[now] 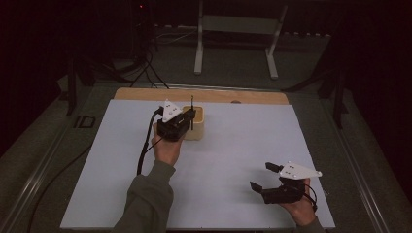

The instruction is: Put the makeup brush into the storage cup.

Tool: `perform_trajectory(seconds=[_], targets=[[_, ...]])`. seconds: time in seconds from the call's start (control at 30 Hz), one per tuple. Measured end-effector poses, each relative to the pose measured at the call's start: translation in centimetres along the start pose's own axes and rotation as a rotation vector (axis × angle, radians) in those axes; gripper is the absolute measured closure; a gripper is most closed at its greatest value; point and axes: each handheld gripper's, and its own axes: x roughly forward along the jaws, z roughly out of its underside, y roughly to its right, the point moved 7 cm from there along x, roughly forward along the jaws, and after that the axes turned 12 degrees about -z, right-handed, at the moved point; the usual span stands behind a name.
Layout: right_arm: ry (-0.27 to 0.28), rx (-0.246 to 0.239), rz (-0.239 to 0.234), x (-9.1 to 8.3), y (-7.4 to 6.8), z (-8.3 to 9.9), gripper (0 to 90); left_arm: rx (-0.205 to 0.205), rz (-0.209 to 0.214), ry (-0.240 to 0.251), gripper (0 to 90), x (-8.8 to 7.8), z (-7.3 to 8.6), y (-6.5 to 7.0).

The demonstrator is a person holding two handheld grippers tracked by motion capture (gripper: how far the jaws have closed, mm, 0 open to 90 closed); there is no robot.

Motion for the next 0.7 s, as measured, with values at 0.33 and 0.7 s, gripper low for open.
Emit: perform_trajectory(seconds=[0.33, 0.7], targets=[[0.004, 0.011, -0.001, 0.0, 0.2, 0.1, 9.8, -0.02, -0.002, 0.0, 86.8, 0.4, -0.5, -0.4], [0.001, 0.009, -0.008, 0.2, 0.1, 0.1, 9.8, -0.037, -0.027, 0.005, 86.8, 1.1, -1.5, -1.3]])
